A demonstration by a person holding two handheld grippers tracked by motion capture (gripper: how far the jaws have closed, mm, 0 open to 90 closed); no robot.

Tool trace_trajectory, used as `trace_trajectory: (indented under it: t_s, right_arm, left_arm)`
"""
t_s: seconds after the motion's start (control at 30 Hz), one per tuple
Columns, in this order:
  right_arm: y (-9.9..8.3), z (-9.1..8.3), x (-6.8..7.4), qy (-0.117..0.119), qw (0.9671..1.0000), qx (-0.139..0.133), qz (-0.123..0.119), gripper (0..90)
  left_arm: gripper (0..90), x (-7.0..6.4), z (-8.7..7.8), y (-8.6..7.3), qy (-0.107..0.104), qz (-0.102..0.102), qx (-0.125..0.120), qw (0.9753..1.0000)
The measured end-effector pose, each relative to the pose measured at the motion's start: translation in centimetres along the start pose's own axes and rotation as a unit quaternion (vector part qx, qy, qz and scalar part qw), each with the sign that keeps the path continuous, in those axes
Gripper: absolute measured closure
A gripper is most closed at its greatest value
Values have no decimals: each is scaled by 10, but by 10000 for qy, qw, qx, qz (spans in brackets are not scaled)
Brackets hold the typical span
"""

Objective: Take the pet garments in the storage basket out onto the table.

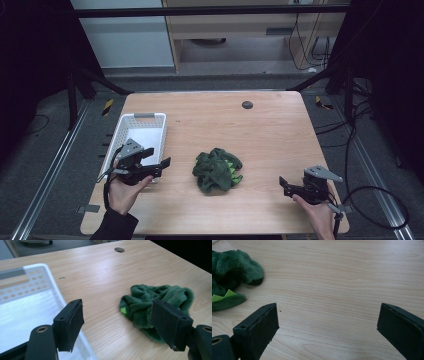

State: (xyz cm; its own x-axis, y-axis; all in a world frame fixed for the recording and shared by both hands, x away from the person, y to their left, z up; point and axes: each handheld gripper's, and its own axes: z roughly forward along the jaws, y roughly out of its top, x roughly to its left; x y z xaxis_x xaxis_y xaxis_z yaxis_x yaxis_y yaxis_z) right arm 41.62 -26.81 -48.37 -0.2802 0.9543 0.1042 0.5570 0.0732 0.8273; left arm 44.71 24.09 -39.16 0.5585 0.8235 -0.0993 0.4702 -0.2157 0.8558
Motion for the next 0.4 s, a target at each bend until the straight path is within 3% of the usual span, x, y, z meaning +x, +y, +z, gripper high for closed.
trace_trajectory:
  t_s: [0.23,0.4]
  right_arm:
    - [-1,-1,-1,-43,10000,-43,-48,37]
    - [-2,-5,-2,-95,9999,-134,-32,38]
  left_arm:
    - [283,18,-16,-17,307,-321,-205,9988]
    - [288,25,-25,-21,439,-387,-298,9978]
